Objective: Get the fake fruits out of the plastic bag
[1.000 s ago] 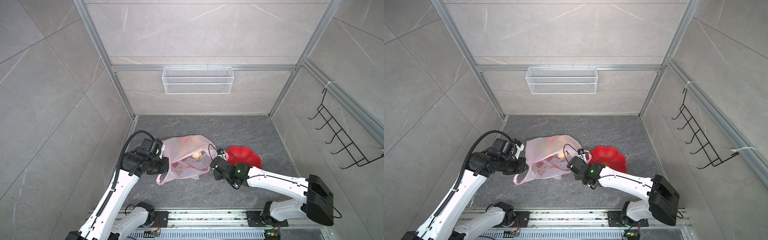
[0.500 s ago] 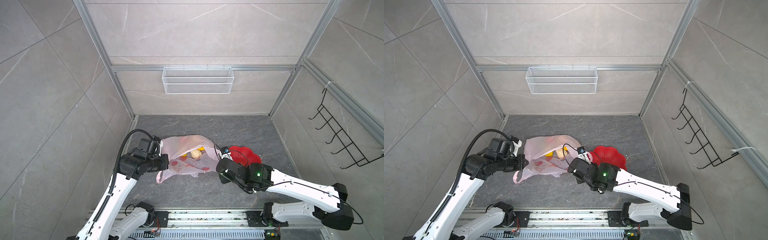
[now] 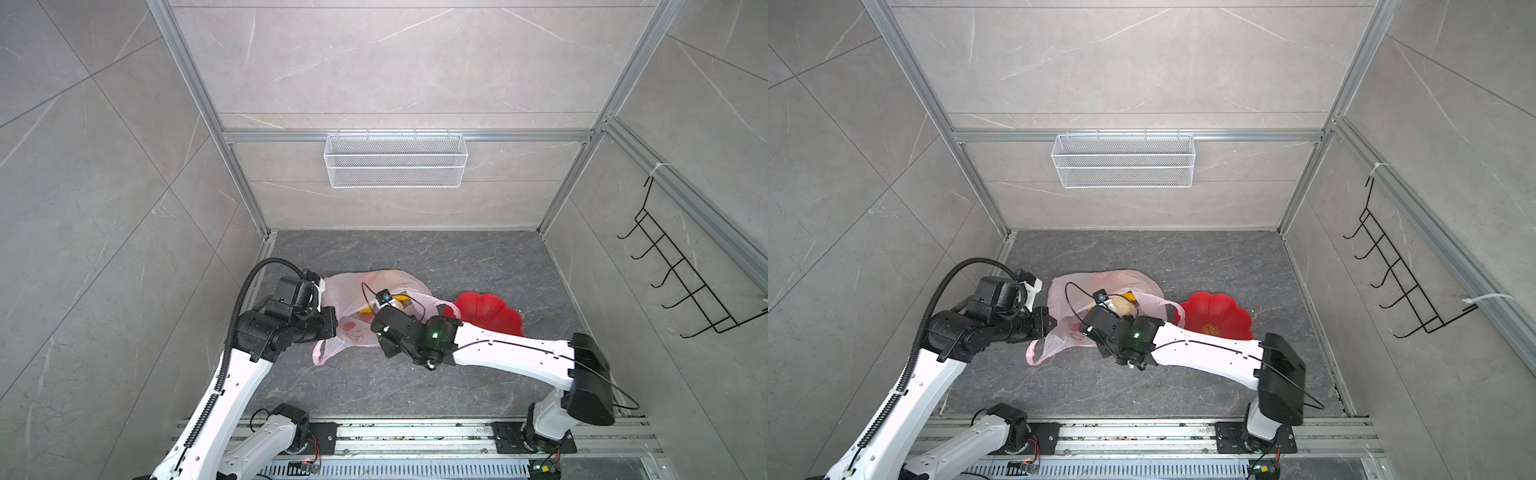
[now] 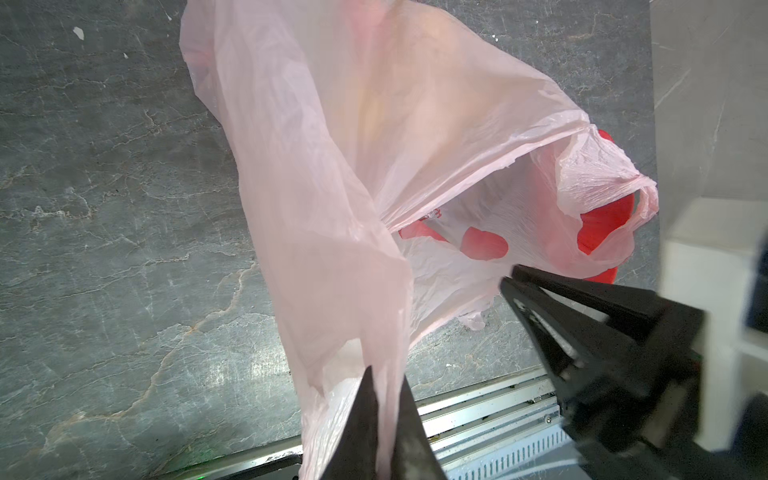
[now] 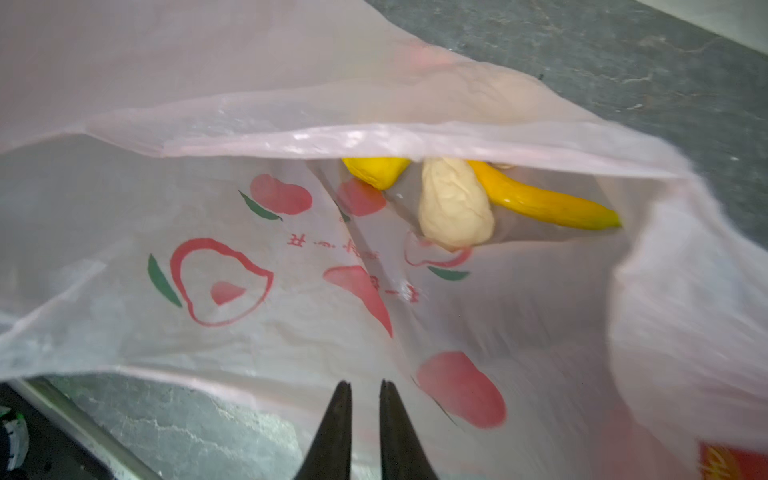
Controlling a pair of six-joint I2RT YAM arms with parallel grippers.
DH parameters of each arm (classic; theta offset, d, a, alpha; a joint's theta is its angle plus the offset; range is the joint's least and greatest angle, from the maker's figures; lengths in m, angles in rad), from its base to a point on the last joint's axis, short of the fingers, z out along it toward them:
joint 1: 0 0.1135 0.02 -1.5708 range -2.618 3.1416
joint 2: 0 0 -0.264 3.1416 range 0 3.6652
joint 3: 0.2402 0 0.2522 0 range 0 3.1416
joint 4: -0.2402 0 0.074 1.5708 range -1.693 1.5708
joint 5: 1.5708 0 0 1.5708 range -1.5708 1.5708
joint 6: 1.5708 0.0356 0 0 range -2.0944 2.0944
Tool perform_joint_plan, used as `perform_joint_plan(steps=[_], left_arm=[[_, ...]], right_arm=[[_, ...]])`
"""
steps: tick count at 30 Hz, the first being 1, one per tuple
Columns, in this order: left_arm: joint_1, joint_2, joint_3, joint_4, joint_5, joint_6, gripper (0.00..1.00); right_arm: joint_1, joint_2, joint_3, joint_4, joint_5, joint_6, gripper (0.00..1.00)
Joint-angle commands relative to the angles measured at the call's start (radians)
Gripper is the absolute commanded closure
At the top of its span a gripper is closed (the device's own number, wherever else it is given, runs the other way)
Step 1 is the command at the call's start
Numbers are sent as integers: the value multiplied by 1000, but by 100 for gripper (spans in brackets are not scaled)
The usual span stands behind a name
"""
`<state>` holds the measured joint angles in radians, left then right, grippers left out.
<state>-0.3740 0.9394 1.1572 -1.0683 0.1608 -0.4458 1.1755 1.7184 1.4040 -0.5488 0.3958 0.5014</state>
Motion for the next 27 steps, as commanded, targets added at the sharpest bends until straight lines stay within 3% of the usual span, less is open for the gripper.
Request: perform_joint_plan(steps=[1, 7, 19, 27], left_arm=[[3, -20, 19, 22, 5, -21, 91], [2, -32, 26, 48, -57, -41, 93], [2, 5, 114, 141, -245, -74, 93], [3, -6, 125, 144, -184, -67, 93]], right_arm=[[-28, 76, 53, 118, -64, -20, 85], [-45, 177, 13, 217, -158, -3, 87], [-40, 157, -143, 278, -206, -10, 89], [-42, 200, -66, 231, -186, -40, 88]])
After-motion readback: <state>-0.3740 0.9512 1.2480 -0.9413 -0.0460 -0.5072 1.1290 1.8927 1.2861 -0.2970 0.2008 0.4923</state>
